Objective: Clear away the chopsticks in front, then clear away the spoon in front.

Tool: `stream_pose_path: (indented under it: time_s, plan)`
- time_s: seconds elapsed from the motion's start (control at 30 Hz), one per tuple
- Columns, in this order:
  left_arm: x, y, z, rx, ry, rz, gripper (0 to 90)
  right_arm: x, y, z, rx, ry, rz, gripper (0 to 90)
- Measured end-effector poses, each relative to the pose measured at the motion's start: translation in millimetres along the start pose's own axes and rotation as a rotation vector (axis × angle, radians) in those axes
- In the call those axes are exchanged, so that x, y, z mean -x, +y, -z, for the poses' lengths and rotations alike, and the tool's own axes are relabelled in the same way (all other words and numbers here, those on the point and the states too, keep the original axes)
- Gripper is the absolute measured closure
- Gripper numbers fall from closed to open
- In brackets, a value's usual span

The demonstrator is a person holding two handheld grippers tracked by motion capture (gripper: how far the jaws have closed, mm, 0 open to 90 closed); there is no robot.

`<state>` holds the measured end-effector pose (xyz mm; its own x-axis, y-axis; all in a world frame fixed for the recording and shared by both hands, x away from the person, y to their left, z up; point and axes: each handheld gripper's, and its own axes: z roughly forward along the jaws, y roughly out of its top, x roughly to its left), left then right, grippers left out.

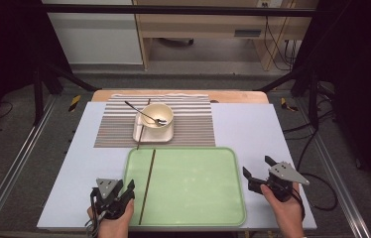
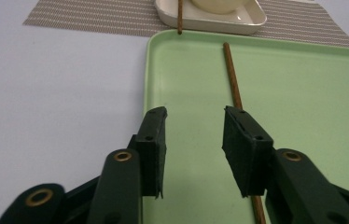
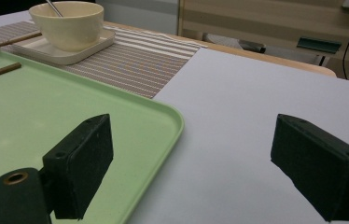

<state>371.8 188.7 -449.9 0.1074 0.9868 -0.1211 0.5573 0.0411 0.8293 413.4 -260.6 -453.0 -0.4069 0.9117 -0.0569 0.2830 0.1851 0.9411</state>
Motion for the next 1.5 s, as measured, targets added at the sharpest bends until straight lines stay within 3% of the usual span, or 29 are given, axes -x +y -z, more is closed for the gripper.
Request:
stream_pose_path:
  time_s: [0.2, 0.73, 1.03, 1.5]
  plan:
    - [1.4, 21.0, -8.8, -0.013, -0.028, -0.078, 45.6, -0.2, 0.2, -0.3, -0.003, 0.0, -0.001, 12.9]
    - [8.7, 52.3, -37.6, -0.048, -0.072, -0.196, 35.7, -1.4, 0.2, -1.6, -0.008, -0.001, 0.013, 12.7]
    - [2.9, 70.9, -52.5, -0.021, -0.141, -0.185, 31.3, -2.1, 0.5, -2.1, -0.009, 0.001, 0.013, 12.7]
    - [-2.7, 91.0, -62.7, 0.006, -0.133, -0.203, 29.6, -2.2, 0.7, -2.7, -0.009, 0.002, 0.012, 12.6]
